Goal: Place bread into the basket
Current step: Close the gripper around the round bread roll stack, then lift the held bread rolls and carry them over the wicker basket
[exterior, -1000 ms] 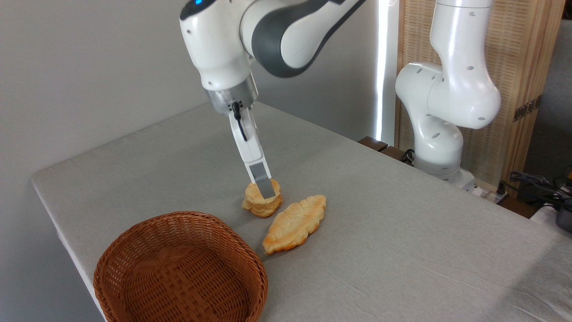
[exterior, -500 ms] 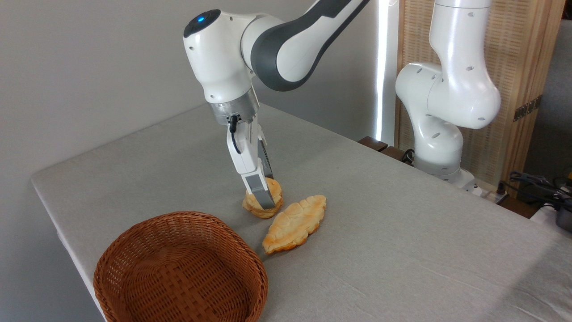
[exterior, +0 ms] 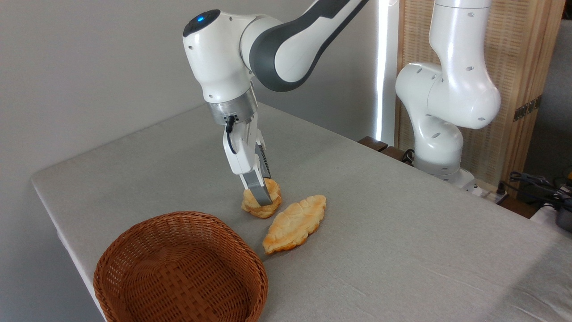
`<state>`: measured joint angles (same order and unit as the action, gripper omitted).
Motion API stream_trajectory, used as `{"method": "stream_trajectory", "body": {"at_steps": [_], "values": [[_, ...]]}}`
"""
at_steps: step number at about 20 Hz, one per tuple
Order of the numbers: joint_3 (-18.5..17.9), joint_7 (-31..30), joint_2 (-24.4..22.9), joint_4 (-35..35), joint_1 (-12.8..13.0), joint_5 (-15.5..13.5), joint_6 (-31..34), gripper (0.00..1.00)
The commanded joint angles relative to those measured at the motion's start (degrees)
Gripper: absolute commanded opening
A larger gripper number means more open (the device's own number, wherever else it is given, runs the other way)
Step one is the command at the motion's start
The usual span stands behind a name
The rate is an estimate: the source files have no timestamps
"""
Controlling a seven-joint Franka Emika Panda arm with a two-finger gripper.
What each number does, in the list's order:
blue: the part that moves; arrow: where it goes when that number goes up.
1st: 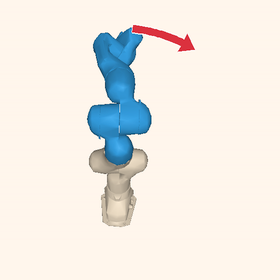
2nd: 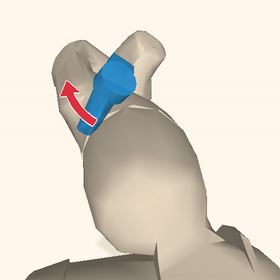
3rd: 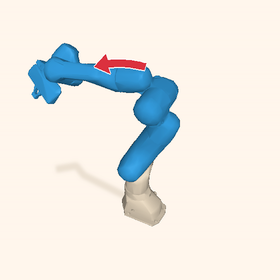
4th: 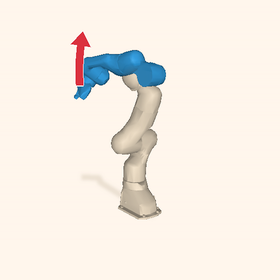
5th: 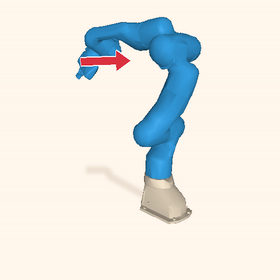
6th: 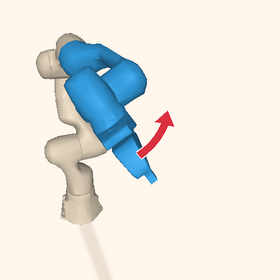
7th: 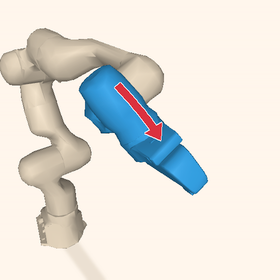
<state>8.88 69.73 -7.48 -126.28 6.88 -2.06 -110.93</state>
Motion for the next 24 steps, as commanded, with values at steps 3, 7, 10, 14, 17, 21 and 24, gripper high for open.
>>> {"method": "stream_trajectory", "body": {"at_steps": [3,7,10,14,17,21,24], "values": [[0.79,0.67,0.27,-0.72,0.06,0.57,-1.31,0.17],[1.23,0.40,0.19,-0.64,0.06,0.13,-0.69,0.17],[1.23,0.40,0.19,-0.55,0.06,0.13,-0.69,0.16],[1.23,0.23,0.10,0.24,0.06,-0.22,-0.43,0.16],[0.53,0.49,0.19,5.67,-0.11,-0.57,4.47,0.16],[-0.96,0.32,0.54,11.31,-0.64,-3.56,8.71,0.16],[-2.20,0.23,0.54,15.78,-2.22,-6.45,11.52,0.16]]}}
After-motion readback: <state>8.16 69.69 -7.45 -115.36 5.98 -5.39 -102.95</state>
